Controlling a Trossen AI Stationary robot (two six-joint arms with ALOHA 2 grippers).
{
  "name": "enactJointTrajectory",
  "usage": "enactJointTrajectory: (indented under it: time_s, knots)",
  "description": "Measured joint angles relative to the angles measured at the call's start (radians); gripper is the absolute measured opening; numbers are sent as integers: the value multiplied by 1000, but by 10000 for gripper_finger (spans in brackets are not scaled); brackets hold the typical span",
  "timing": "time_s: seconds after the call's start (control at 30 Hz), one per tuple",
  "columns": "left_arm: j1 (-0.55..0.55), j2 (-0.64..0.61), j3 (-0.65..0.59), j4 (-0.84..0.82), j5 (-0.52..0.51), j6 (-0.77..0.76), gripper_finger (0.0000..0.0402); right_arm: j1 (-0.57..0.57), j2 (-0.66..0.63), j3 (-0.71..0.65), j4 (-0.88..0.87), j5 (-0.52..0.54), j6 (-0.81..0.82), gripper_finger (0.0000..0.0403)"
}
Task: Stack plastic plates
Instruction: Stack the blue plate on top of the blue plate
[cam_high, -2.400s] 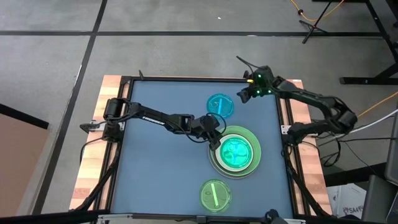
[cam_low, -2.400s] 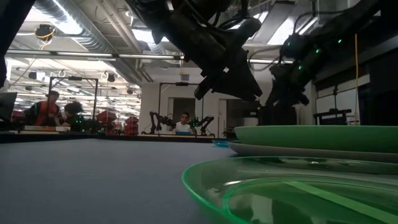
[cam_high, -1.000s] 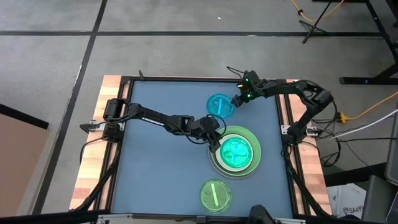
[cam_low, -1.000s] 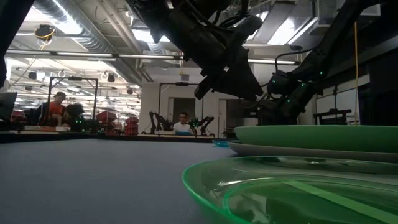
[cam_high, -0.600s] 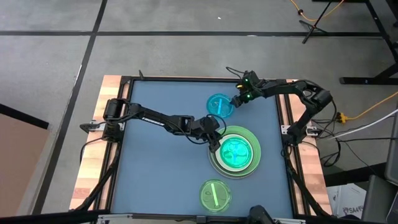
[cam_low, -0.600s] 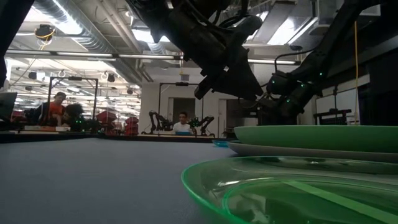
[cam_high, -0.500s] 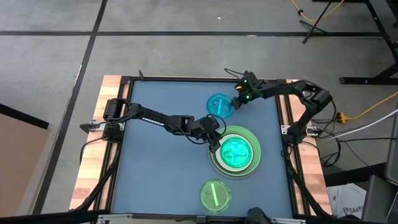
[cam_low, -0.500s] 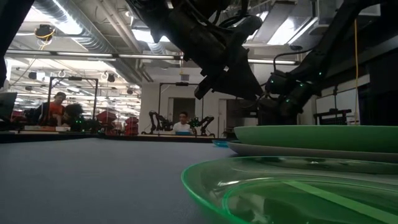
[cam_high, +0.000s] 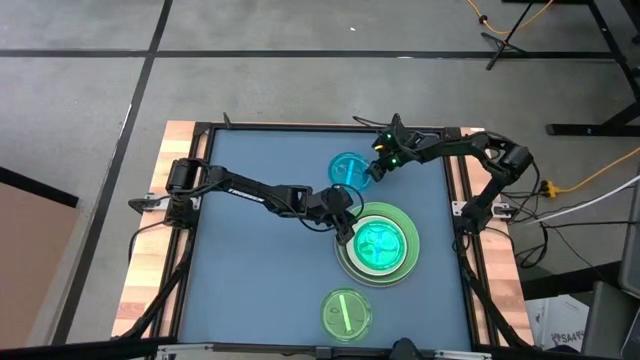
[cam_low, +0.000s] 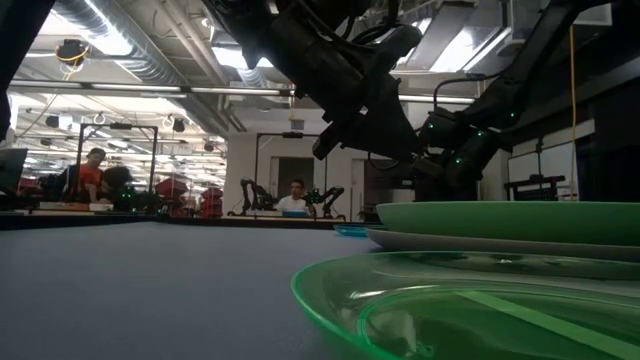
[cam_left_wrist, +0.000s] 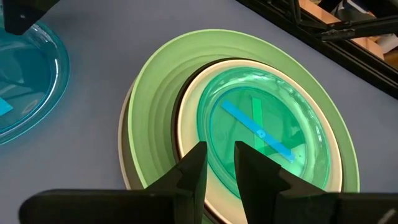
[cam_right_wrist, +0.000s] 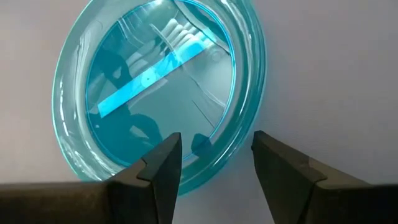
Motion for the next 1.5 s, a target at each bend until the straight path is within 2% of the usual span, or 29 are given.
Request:
enactJointTrajectory:
  time_s: [0.33, 0.67, 1.03, 1.2, 1.5]
  knots:
    - [0, 0, 0, 0, 0, 1, 73, 0, 0, 0, 1, 1, -4, 182]
    - [0, 0, 0, 0, 0, 1, 73, 0, 2, -1, 2, 1, -4, 90]
    - [0, 0, 0, 0, 0, 2, 73, 0, 2, -2, 0, -7, -2, 6]
    - [0, 0, 0, 0, 5, 3, 73, 0, 2, -2, 0, -8, -2, 4]
    - [-4, 0, 0, -1, 106, 4, 73, 0, 2, 21, -7, 1, -3, 1]
